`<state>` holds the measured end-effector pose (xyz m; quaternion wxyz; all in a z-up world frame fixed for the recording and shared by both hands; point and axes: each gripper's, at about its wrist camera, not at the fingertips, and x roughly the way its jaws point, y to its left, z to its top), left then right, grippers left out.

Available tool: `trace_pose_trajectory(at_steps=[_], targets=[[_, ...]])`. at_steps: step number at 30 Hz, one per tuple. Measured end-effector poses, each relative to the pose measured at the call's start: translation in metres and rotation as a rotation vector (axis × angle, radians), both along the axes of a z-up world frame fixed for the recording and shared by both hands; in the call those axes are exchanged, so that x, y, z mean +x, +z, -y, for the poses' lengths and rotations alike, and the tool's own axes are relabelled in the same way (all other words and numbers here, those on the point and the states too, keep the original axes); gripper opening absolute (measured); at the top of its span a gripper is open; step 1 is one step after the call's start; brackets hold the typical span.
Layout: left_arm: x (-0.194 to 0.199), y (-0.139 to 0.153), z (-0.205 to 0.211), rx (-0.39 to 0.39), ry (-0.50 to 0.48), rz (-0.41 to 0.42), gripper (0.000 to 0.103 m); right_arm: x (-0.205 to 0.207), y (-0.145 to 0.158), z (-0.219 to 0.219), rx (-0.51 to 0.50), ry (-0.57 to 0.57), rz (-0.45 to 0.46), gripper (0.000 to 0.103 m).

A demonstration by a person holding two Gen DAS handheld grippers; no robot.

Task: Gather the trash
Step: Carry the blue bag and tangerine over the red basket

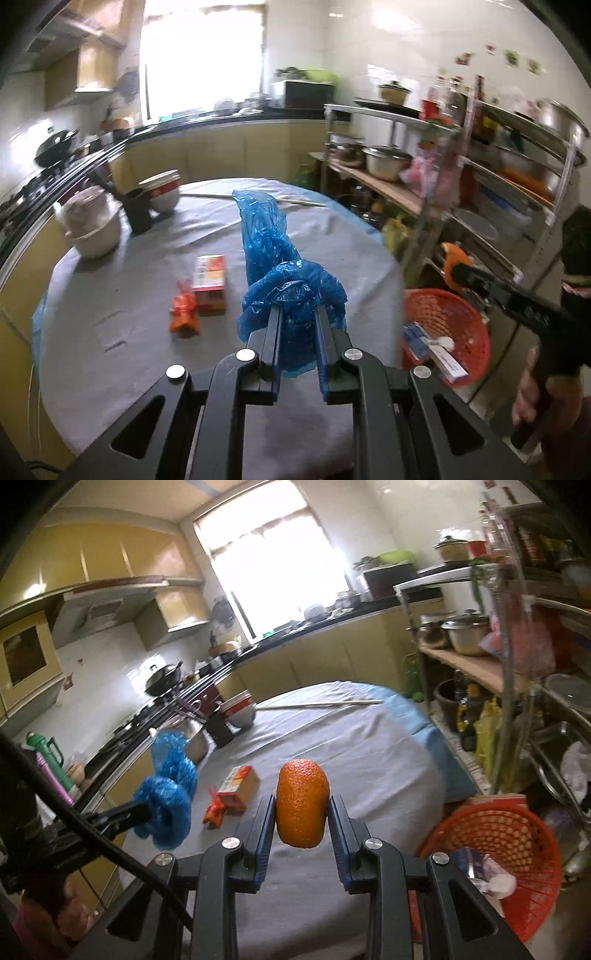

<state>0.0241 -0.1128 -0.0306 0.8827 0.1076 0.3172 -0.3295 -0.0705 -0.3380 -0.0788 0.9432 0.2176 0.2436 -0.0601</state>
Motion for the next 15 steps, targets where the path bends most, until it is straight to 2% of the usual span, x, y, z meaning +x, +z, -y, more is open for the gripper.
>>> trace_pose_trajectory(at_steps=[7, 15], targets=[[-0.024, -0.005, 0.021, -0.003, -0.084, -0.001, 0.017, -0.021, -0.006, 0.030, 0.031, -0.074, 0.009, 0.031], [-0.036, -0.010, 0.040, 0.014, -0.134, 0.007, 0.017, -0.026, -0.015, 0.042, 0.072, -0.088, 0.023, 0.031]])
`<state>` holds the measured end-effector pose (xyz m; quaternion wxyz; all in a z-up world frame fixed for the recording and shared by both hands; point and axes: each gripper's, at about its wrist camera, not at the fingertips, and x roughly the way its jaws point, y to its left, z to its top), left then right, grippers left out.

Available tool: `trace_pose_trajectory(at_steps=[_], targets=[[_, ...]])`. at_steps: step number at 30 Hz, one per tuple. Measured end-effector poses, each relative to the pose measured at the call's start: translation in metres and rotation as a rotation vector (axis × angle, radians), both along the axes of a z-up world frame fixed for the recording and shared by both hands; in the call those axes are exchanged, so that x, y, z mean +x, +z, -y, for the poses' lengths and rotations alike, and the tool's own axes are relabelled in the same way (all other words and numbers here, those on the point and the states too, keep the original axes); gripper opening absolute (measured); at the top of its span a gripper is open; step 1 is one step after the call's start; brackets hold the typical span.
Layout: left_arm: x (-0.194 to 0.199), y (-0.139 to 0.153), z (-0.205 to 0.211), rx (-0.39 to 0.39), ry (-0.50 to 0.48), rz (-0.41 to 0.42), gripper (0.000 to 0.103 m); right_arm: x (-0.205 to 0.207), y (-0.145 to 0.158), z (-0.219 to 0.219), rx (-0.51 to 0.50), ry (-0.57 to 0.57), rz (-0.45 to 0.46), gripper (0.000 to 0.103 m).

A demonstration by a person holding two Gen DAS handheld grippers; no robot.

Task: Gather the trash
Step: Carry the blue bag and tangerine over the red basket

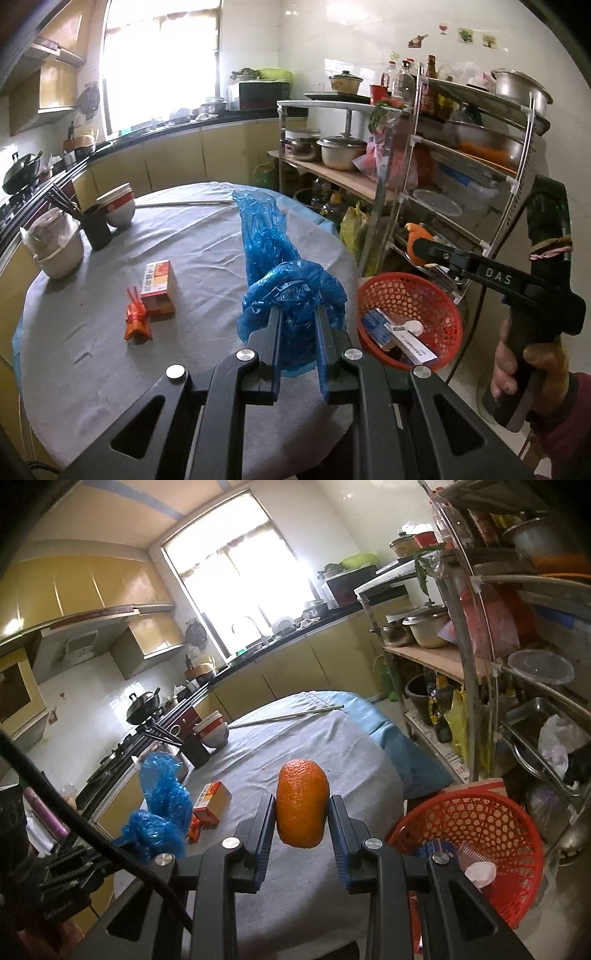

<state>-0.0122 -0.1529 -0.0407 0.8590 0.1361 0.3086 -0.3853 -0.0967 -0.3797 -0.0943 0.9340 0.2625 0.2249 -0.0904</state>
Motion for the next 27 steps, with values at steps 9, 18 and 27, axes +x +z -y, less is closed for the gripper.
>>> trace_pose_trajectory(at_steps=[9, 18, 27], targets=[[-0.004, -0.010, 0.017, 0.038, -0.034, -0.009, 0.017, -0.008, -0.012, 0.024, 0.057, -0.052, -0.003, 0.031], [-0.001, -0.011, 0.022, 0.042, -0.030, -0.007, 0.017, -0.004, -0.013, 0.026, 0.060, -0.056, 0.005, 0.031], [-0.008, -0.011, 0.036, 0.053, -0.058, -0.004, 0.017, -0.020, -0.013, 0.048, 0.082, -0.112, 0.024, 0.031]])
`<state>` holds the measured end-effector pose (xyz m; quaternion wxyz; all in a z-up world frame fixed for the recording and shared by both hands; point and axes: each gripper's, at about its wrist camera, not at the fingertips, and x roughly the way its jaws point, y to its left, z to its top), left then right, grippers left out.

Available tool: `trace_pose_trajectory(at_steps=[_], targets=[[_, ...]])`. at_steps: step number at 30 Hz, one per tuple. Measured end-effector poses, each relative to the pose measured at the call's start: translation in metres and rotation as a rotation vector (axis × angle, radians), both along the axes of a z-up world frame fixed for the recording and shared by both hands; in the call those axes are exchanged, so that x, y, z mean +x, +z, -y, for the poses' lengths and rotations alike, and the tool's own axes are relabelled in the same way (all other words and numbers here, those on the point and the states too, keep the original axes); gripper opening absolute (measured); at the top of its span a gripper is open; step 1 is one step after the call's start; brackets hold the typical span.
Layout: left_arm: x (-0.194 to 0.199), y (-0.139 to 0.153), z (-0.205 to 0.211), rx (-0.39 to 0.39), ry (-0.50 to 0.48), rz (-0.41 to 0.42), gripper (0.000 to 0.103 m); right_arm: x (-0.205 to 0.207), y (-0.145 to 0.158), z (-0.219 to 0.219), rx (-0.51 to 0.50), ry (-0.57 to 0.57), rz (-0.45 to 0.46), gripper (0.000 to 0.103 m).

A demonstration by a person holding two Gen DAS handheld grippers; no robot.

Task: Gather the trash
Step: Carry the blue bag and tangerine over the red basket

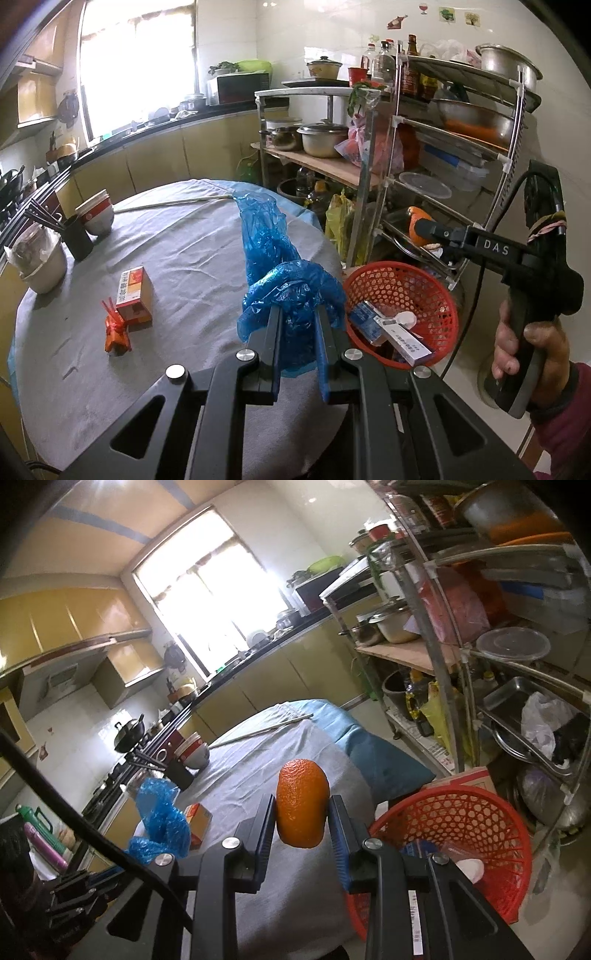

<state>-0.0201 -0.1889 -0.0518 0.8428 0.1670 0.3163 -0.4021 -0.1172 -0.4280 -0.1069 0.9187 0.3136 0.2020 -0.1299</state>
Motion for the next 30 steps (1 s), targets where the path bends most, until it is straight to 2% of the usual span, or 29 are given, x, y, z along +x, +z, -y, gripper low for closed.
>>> trace_pose_trajectory(at_steps=[9, 20, 26, 30], targets=[[-0.013, 0.011, 0.026, 0.019, -0.052, 0.039, 0.017, -0.027, 0.005, 0.018, 0.012, -0.047, 0.040, 0.031], [-0.034, 0.038, 0.084, -0.048, -0.207, 0.047, 0.017, -0.112, 0.019, 0.065, 0.014, -0.242, 0.085, 0.031], [-0.051, 0.044, 0.108, -0.074, -0.274, 0.047, 0.017, -0.142, 0.008, 0.084, 0.074, -0.289, 0.082, 0.031], [-0.059, 0.036, 0.116, -0.056, -0.301, 0.040, 0.017, -0.147, -0.005, 0.084, 0.106, -0.277, 0.063, 0.031]])
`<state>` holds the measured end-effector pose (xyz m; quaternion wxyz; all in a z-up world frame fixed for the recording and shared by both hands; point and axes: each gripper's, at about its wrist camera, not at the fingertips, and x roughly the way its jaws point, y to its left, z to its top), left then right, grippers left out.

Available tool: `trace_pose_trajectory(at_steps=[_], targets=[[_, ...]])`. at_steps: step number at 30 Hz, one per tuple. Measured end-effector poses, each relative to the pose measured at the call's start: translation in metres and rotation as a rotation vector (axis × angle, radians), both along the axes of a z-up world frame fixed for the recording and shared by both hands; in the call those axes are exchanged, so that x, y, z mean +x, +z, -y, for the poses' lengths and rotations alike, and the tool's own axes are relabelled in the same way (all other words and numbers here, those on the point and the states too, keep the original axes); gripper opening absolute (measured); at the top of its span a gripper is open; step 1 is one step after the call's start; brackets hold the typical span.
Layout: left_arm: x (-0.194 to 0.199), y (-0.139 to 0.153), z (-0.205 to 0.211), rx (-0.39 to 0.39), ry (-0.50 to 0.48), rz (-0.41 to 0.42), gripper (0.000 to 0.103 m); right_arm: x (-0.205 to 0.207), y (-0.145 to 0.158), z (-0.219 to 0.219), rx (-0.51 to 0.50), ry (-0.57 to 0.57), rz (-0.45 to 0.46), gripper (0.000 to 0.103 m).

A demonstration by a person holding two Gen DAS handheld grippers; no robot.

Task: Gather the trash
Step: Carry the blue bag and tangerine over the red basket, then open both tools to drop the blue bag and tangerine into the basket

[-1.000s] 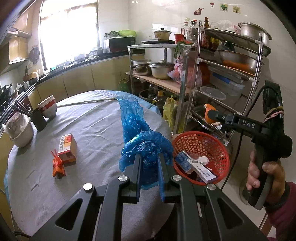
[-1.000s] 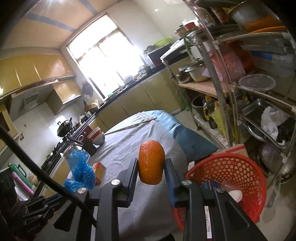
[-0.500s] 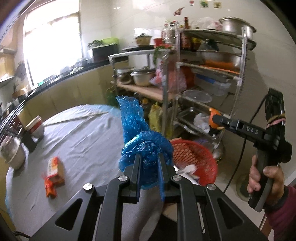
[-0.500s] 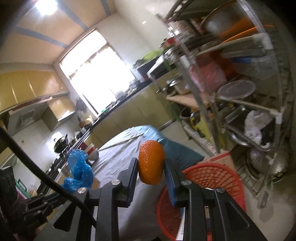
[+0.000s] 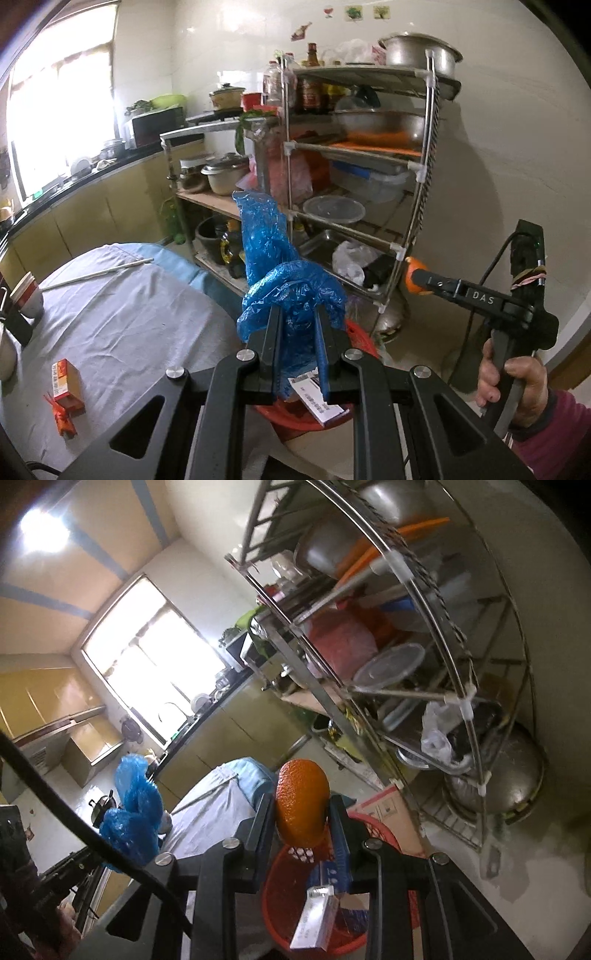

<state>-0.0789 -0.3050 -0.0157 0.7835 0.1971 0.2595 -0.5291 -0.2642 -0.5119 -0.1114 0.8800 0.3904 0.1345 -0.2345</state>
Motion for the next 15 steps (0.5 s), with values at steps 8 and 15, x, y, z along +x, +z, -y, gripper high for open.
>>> trace_pose_trajectory(at_steps=[8, 15], targets=[[0.004, -0.045, 0.017, 0.121, -0.018, -0.094, 0.017, 0.015, -0.032, -0.011, 0.082, 0.067, -0.043, 0.031], [0.016, -0.101, 0.032, 0.250, -0.031, -0.185, 0.017, 0.033, -0.070, -0.016, 0.188, 0.113, -0.094, 0.031]])
